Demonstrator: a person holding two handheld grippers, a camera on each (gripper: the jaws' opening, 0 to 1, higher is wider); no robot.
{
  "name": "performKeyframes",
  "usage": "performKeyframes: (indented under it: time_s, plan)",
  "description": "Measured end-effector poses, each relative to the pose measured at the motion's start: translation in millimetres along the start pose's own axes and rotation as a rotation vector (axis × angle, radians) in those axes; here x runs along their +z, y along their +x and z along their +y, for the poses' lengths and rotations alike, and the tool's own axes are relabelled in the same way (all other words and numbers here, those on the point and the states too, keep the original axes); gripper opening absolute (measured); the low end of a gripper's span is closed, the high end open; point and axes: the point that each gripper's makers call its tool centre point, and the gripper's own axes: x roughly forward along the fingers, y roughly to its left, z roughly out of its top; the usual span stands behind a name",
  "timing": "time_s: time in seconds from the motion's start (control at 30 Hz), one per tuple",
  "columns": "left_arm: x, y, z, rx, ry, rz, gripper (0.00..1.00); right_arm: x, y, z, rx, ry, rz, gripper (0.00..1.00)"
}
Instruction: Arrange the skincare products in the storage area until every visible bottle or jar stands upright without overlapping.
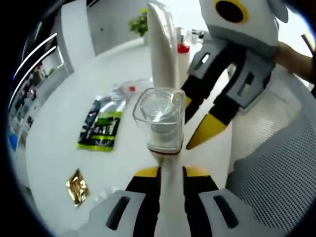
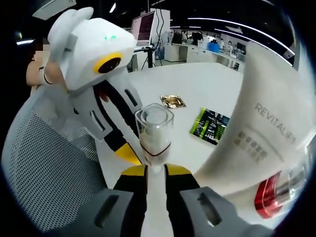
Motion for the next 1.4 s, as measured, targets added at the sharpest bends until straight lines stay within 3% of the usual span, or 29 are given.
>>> performKeyframes:
  time_s: [0.37,0.57,0.83,1.03,1.4]
  plan:
    - [12.0,9.1,-12.4,-0.038,0.032,-0.017,0.14,-11.7,-5.8,-2.3,-0.015,-0.015,0.035,0.13]
    - [22.0,16.8,-24.3,-0.07,0.077,-0.029,0.15,-24.5,-18.3,-6.1,-0.029,-0.009,0.07,0.13]
    - [41.2,28.8,-40.8,-0.138,0.059,-0.067,0.11,-45.4,-35.0,-18.8,-0.071,0.04,0.103,0.14]
    - [54.9,38.2,-46.3,-0.15,0.059,-0.087,0.12,-54.4,-44.3,-29.5,-0.106,0.073,0.108,0.14]
    - [66.2,46.9,-49.7,-0.163,0.074,-0.093,0.13,-64.9,-52.3,-37.9,-0.134,0.106,0.118,0.13]
